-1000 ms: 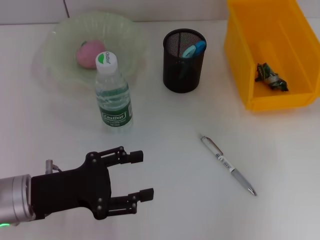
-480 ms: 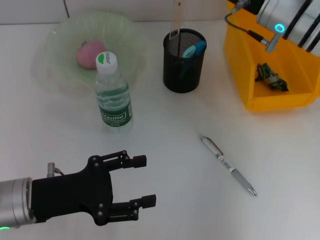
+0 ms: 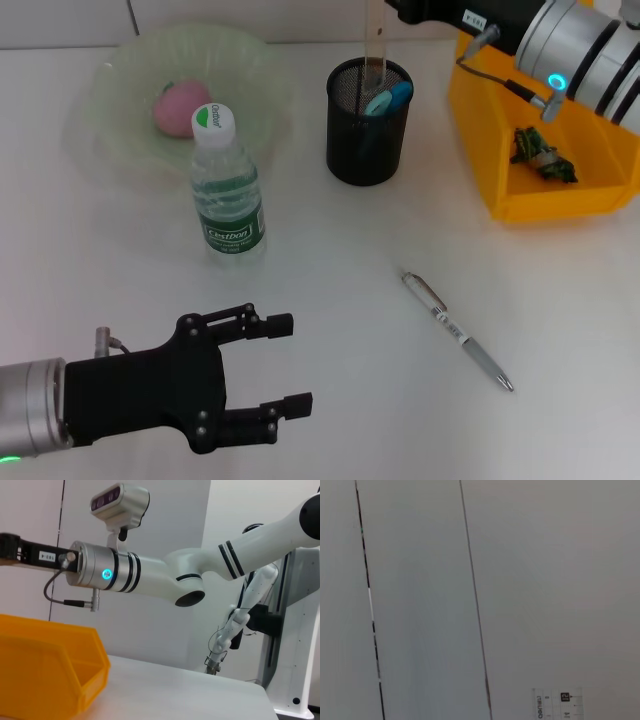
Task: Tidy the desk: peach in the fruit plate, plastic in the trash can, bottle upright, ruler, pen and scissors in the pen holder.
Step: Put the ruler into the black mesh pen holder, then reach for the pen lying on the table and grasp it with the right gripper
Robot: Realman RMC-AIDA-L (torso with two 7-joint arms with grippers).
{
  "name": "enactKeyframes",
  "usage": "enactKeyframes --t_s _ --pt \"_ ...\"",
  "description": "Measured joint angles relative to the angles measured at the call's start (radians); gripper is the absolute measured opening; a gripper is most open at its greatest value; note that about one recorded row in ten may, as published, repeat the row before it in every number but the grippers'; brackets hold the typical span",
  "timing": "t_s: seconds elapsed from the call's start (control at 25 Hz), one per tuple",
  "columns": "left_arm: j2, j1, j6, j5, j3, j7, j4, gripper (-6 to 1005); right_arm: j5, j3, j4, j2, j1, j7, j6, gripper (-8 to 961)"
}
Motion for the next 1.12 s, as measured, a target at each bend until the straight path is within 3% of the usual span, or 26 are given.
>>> enactKeyframes --t_s 0.32,0.68,0.84,0.88,0.96,1.0,1.12 --pt "-0.001 -0.002 -0.007 -0.005 0.0 0.019 -0.005 766 0.001 0.0 0.035 0.0 0.012 -0.038 0.03 423" --pt "-0.001 -0.002 -0.007 -0.006 0.0 0.058 -0.005 766 -0.006 -0.023 -0.02 -0.002 -0.035 0.046 0.026 470" --pt "-0.003 0.0 -0.012 -0.009 -0.008 0.078 -0.021 766 -0.007 -0.113 -0.201 -0.003 -0.131 0.193 0.017 491" --pt "-0.003 0.0 -0.012 -0.009 -0.008 0.078 -0.021 766 -0.007 -0.14 -0.26 -0.004 -0.164 0.25 0.016 568" --pt "-0.002 -0.012 -0.014 -0.021 -0.012 0.07 -0.05 766 -0.055 -0.215 -0.511 -0.009 -0.283 0.496 0.019 722" --pt "-0.002 -0.014 -0.014 -0.022 -0.012 0.072 -0.054 766 -0.055 -0.215 -0.511 -0.009 -0.283 0.496 0.019 725" --pt "-0.002 -0.013 -0.015 -0.022 -0.012 0.082 -0.054 766 -0.273 -0.212 -0.817 -0.008 -0.368 0.884 -0.012 735"
